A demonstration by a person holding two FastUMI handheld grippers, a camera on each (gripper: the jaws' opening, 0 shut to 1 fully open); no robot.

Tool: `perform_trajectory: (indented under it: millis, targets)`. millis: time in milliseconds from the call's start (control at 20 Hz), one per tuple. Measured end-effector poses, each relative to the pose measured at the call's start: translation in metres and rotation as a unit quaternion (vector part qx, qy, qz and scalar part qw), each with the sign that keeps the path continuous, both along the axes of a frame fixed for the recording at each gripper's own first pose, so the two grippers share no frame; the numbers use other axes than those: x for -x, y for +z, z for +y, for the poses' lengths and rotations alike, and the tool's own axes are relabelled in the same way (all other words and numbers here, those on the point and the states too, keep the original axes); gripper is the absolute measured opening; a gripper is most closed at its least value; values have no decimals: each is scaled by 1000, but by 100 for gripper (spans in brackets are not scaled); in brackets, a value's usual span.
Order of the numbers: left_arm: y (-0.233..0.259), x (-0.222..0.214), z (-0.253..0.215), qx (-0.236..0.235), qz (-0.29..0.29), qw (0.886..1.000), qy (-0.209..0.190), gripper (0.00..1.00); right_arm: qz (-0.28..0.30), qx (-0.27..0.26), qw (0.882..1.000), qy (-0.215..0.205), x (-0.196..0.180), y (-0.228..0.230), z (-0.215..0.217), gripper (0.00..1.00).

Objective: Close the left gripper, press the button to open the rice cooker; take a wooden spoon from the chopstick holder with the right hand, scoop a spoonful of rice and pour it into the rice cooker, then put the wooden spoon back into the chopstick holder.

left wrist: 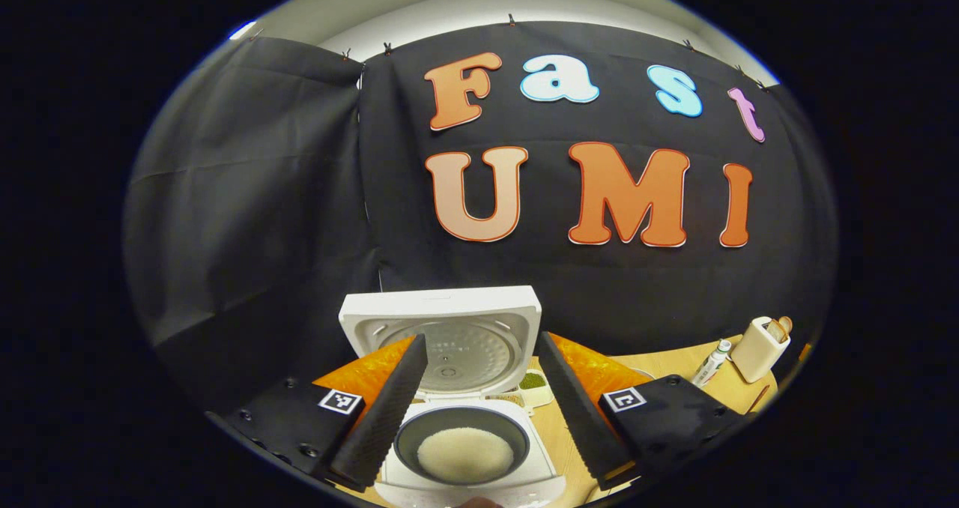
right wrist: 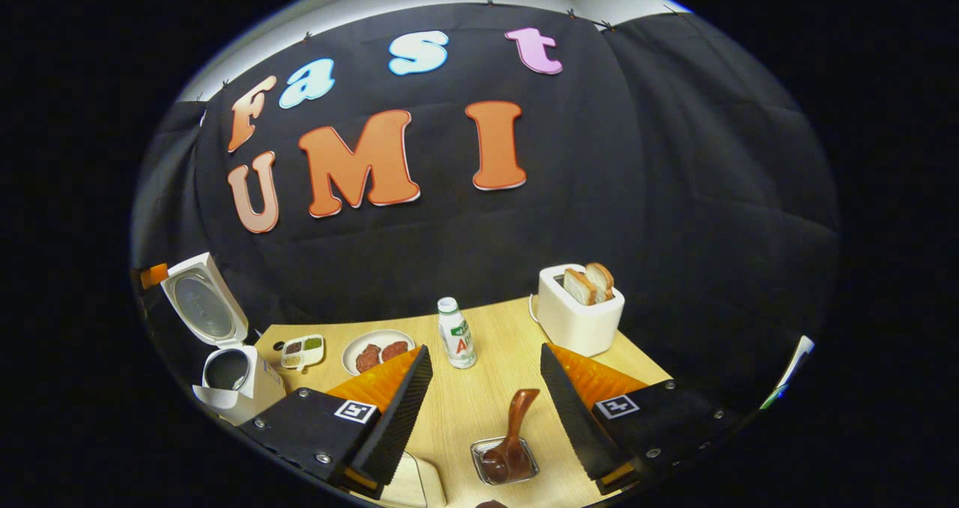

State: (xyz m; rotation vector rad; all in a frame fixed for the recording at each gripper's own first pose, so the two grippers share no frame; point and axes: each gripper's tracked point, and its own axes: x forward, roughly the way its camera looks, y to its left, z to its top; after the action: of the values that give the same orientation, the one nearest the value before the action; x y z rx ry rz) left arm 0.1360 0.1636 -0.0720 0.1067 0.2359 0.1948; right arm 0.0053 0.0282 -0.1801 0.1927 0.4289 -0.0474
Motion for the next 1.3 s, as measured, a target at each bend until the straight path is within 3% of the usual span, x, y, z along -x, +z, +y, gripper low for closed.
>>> perform_trajectory:
  millis: [450, 700, 950, 1150, 1250, 1300]
  targets:
    - [-31, -73, 38, -23, 67, 997, 36, 99, -49, 19, 999, 14, -18, 51, 35, 93]
    - [30, -88, 42, -78, 1, 996, 32, 97, -52, 29, 998, 18, -13, 52, 34, 93]
    - [15, -128, 84, -105, 51, 990, 82, 97, -46, 27, 998, 26, -11, 53, 38, 93]
    - [1, -130, 114, -78, 76, 986, 124, 96, -41, 31, 998, 46, -23, 60, 46, 93]
    - [-6, -129, 115, -44, 87, 988, 117, 95, -40, 26, 997, 60, -32, 67, 56, 93]
    - [-9, -124, 115, -19, 94, 988, 117, 99, -41, 21, 997, 66, -36, 69, 62, 93]
